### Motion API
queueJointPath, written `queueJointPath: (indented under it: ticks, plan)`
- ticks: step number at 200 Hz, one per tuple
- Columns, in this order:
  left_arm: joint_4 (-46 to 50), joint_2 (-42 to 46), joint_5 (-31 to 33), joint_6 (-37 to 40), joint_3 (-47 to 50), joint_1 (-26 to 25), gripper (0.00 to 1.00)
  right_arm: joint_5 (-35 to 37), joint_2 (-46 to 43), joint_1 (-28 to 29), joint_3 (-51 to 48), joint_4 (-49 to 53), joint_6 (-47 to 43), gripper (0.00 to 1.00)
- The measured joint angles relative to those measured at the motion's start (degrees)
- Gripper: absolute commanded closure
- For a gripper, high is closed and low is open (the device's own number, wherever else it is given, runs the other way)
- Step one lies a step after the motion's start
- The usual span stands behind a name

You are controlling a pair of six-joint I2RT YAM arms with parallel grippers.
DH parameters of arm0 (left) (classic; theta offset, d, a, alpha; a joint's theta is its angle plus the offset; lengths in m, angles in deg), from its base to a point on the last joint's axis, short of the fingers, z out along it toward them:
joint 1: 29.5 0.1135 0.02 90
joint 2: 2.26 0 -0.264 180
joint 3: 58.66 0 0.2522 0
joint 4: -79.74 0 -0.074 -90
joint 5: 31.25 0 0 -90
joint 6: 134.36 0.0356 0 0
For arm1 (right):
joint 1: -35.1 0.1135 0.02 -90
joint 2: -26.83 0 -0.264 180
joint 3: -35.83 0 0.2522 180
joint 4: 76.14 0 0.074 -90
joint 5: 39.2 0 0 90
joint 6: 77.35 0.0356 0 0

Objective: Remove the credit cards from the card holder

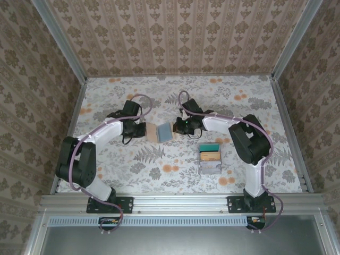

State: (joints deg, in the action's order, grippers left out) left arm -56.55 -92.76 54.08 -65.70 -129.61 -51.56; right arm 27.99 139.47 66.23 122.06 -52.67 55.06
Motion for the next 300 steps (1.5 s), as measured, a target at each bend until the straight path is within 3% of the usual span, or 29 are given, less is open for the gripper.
queueJointPath:
  ticks: [37, 104, 116, 151, 172, 208, 243, 300]
  plan:
    - [-0.13, -2.84, -0.07, -0.02, 0.09, 0.37, 1.00, -1.36, -4.31, 0.74, 0.02, -0.44, 0.00, 1.00]
    - [-0.87, -3.96, -0.72, -0.02, 0.17, 0.37, 1.00, -3.26, -4.15, 3.91, 1.68, -0.31, 0.00, 1.00]
    - [-0.87, -3.96, -0.92, -0.02, 0.17, 0.37, 0.95, -3.41, -3.89, 3.91, 1.79, -0.31, 0.00, 1.00]
    - [-0.76, -3.96, -1.16, -0.17, 0.17, 0.37, 0.64, -3.08, -3.78, 3.91, 1.97, 0.13, -0.15, 1.00]
    - [-0.24, -3.39, -1.18, -0.59, 0.15, 0.37, 0.50, -2.29, -3.78, 3.89, 1.95, 0.74, -0.20, 1.00]
    - [-0.81, 1.36, -3.98, -2.93, 0.31, 0.35, 0.49, 0.63, -4.33, 3.67, 0.55, 0.81, -0.39, 1.00]
    - [-7.76, 5.86, -9.81, -7.74, 3.26, 0.28, 0.48, 3.34, -4.52, 3.52, -1.31, 1.25, -0.70, 1.00]
    - [-12.66, 1.33, -13.38, -11.98, 5.60, -0.39, 0.49, 5.73, -4.52, 3.52, -3.48, 1.18, -0.83, 1.00]
